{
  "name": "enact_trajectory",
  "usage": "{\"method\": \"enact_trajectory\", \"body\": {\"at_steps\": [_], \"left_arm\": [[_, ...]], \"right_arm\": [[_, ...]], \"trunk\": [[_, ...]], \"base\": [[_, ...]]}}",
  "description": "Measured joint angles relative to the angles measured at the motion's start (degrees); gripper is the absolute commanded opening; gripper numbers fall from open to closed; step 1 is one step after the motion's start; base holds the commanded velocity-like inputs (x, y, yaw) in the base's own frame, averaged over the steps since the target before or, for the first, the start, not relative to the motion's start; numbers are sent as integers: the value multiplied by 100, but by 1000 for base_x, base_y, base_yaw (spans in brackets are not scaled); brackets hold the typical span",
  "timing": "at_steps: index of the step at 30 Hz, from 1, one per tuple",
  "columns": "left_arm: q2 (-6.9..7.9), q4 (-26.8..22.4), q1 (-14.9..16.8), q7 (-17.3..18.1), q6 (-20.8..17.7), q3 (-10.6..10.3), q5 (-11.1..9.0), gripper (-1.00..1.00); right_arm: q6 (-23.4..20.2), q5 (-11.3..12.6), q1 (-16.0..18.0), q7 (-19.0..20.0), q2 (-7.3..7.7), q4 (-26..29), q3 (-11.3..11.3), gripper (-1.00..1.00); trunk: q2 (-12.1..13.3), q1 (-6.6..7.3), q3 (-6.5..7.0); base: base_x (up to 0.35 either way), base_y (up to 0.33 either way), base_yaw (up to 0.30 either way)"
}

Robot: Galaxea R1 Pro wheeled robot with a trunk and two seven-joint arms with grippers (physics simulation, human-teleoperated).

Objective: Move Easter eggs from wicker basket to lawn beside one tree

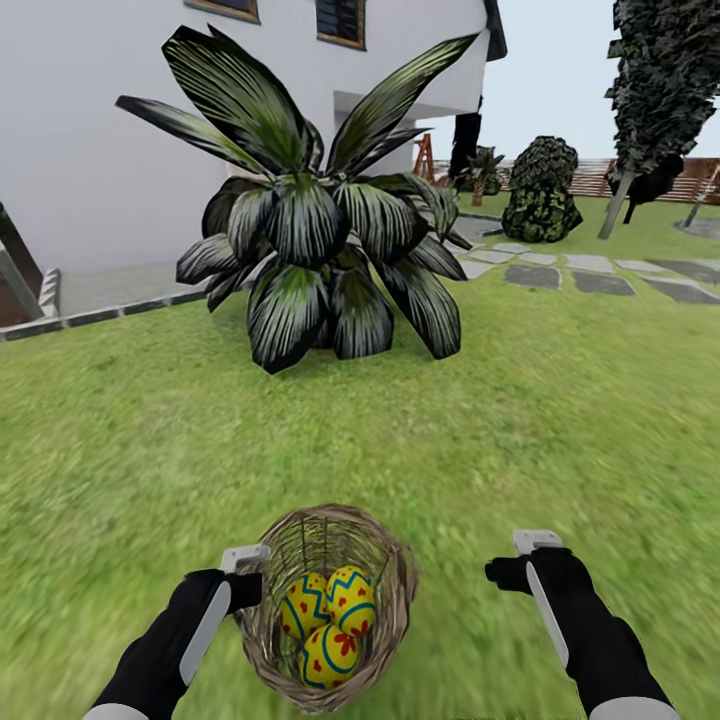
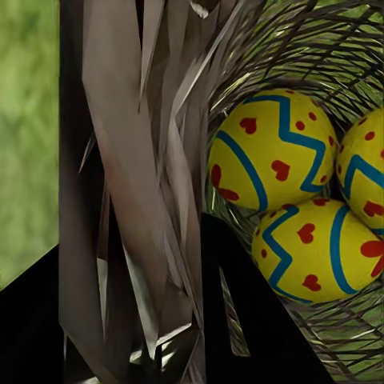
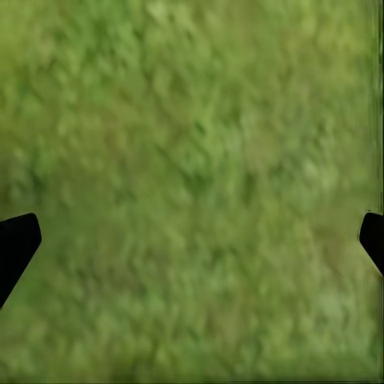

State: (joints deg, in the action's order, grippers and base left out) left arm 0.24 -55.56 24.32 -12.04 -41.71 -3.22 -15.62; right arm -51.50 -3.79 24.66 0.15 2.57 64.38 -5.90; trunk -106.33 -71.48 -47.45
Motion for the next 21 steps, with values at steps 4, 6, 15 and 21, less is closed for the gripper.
{"method": "enact_trajectory", "body": {"at_steps": [4, 6, 15, 21], "left_arm": [[0, -3, 0, 0, 3, -1, -32, -100], [0, -1, -1, -1, 0, 1, -14, -100], [-11, 1, 0, 0, -21, -2, -26, -100], [-17, 1, 0, -9, -61, -10, -7, -100]], "right_arm": [[0, 1, 0, 0, -1, 0, 0, 100], [0, -6, 0, -8, 0, -8, 0, 100], [-17, 10, 0, -32, -53, 50, -9, 100], [-34, 19, 9, -52, -70, 43, -26, 100]], "trunk": [[161, 88, 85], [241, 132, 122], [602, 330, 296], [842, 461, 423]], "base": [[0, 0, -179], [0, 0, -11], [0, 0, -172], [0, 0, -277]]}}
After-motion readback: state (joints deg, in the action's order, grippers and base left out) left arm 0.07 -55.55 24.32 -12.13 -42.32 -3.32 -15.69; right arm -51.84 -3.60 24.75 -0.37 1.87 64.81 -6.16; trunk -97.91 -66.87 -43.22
